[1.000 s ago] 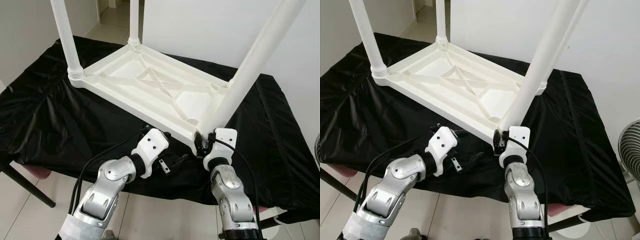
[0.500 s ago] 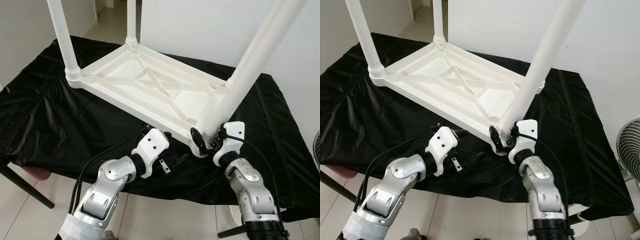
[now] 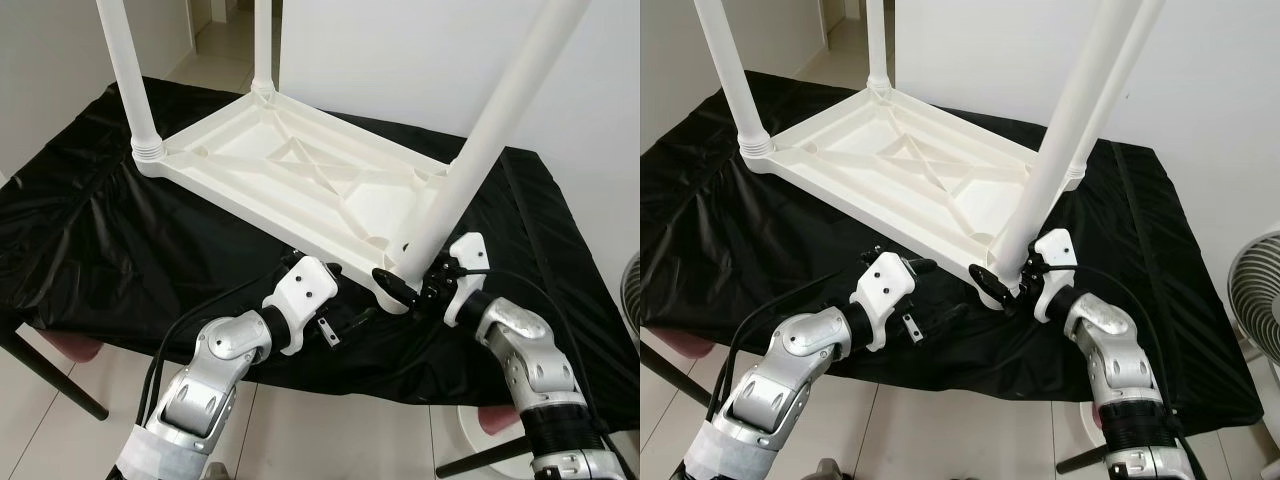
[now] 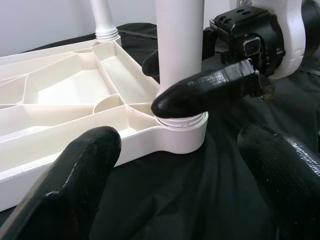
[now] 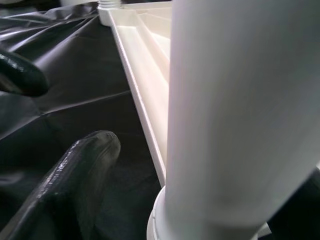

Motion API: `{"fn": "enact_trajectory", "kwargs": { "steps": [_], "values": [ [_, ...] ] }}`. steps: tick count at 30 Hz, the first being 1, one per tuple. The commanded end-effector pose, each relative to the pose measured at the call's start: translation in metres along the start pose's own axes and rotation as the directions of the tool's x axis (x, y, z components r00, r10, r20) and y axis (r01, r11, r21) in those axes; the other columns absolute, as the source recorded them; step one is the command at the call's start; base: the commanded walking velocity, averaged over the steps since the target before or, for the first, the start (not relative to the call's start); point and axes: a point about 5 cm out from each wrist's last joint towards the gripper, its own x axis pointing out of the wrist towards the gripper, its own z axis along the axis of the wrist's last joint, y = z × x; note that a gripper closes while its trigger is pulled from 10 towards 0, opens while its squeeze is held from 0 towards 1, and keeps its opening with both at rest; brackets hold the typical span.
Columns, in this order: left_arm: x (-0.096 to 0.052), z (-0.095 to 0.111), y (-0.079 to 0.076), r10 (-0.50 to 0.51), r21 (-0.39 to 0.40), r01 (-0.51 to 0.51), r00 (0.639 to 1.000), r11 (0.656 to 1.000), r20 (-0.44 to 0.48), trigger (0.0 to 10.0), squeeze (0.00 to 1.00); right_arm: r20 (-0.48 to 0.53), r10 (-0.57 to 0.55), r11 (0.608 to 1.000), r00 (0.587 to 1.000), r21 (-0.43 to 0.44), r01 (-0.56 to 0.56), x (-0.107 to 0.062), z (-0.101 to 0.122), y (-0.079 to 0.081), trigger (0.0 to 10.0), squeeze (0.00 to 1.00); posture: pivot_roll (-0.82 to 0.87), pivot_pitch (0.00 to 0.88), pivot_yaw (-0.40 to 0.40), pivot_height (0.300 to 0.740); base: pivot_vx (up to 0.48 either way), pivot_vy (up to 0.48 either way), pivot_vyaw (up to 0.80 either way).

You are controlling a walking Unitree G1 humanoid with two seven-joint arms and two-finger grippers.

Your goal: Building children table

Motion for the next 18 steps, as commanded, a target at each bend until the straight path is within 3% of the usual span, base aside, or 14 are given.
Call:
{"fn": "enact_trajectory", "kwargs": {
  "steps": [1,4,5,6,7,18],
  "values": [
    [0.003,-0.001,-0.001,0.006,-0.009,-0.006,1.0,1.0,0.003,10.0,0.0,-0.037,0.018,1.0,0.999,-0.02,-0.019,0.003,-0.007,-0.002,10.0,0.0,0.12,0.04,-0.087,0.74,0.0,0.0,0.0],
    [0.003,-0.001,0.0,0.015,-0.008,-0.015,1.0,1.0,0.002,10.0,0.0,-0.051,0.015,1.0,0.999,-0.025,-0.016,0.006,-0.01,-0.007,10.0,0.0,0.13,0.041,-0.092,0.74,0.0,0.0,0.0],
    [0.002,-0.001,0.001,0.02,-0.008,-0.02,1.0,1.0,0.003,10.0,0.0,-0.061,0.023,0.999,0.998,-0.024,-0.024,0.006,-0.012,-0.009,3.5,0.0,0.13,0.041,-0.092,0.74,0.0,0.0,0.0],
    [0.002,-0.001,0.001,0.02,-0.008,-0.02,1.0,1.0,0.003,10.0,0.0,-0.061,0.023,0.999,0.998,-0.024,-0.024,0.006,-0.012,-0.009,3.5,0.0,0.13,0.041,-0.092,0.74,0.0,0.0,0.0],
    [0.002,-0.001,0.001,0.022,-0.008,-0.022,1.0,1.0,0.003,10.0,0.0,-0.066,0.035,0.999,0.997,-0.025,-0.036,0.006,-0.014,-0.009,0.0,0.0,0.13,0.042,-0.094,0.74,0.0,0.0,0.0],
    [0.002,-0.001,-0.001,0.018,-0.015,-0.018,1.0,1.0,0.005,10.0,0.0,-0.049,0.066,0.998,0.997,-0.017,-0.067,0.0,-0.024,-0.006,0.0,0.0,0.12,0.055,-0.094,0.74,0.0,0.0,0.0]
  ]
}}
